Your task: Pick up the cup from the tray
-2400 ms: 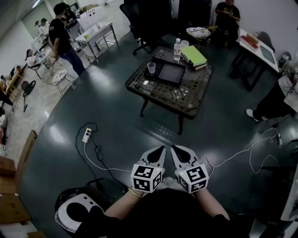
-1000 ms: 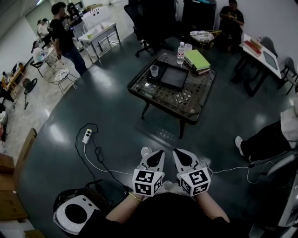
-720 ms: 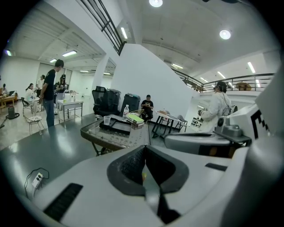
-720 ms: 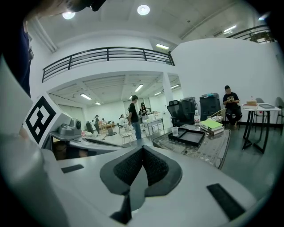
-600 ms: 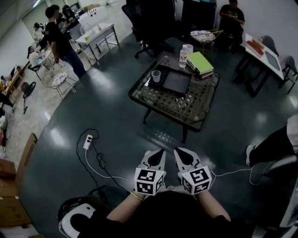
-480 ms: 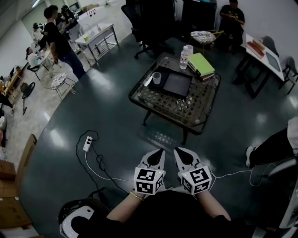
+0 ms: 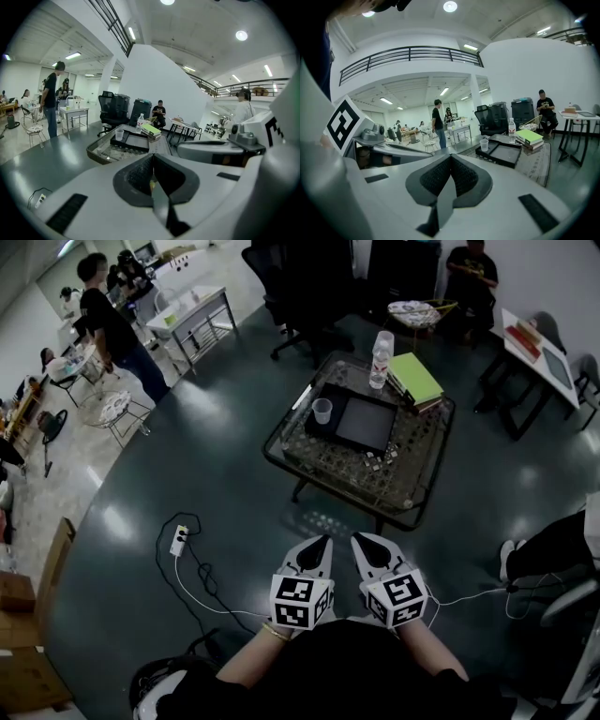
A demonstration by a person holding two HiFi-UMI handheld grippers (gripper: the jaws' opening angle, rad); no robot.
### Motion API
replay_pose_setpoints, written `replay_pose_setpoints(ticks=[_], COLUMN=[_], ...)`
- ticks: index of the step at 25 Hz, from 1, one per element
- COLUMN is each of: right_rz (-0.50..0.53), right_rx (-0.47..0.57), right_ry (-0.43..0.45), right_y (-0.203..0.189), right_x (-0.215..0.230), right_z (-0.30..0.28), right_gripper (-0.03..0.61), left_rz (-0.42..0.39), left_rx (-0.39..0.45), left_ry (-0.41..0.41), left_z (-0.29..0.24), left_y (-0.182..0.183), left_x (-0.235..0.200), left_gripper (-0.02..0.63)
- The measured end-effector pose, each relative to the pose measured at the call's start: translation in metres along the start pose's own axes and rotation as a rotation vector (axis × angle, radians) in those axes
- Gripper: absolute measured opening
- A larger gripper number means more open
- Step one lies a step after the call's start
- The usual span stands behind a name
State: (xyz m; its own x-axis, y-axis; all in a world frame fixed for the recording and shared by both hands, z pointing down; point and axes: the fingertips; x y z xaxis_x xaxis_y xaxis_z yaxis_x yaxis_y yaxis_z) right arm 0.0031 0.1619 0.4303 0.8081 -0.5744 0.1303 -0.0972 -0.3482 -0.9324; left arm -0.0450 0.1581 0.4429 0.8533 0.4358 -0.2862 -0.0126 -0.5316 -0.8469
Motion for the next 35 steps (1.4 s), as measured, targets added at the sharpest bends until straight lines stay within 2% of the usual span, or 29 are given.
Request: replay_pose_setpoints(ticks=[7, 23, 35], right_rz=[-0.007, -0.012, -0.029], right_rx=[-0.005, -0.025, -0.037], right_ry=[-0.009, -0.027, -0.060], right_y=[0.031, 0.074, 0.090], right_x=[0.032, 0.058, 0.059], right_z=[-0.055, -0.164, -0.242], right_gripper=[0.011, 0.011, 0.011], left_rz=[-0.013, -0.050, -0.082], left_rx=[-0.017, -0.025, -0.055], left_ry=[-0.001, -0.009, -0.053], left_z=[-0.043, -0.104, -0.139], left_y=[0.043, 0.107, 0.130], left_x=[-0.036, -0.123, -0.190], left_gripper=[0.011, 0.012, 0.011])
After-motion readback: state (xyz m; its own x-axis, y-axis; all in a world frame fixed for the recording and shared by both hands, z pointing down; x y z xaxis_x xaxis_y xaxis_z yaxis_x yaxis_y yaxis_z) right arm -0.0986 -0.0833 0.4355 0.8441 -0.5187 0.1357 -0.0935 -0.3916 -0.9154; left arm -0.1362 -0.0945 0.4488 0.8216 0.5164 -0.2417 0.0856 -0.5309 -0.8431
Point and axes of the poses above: the fingertips, and each gripper's own axes: z backward along the fingers, x to its right, y out of its top, and after that the axes turned 3 degrees about z, right-handed
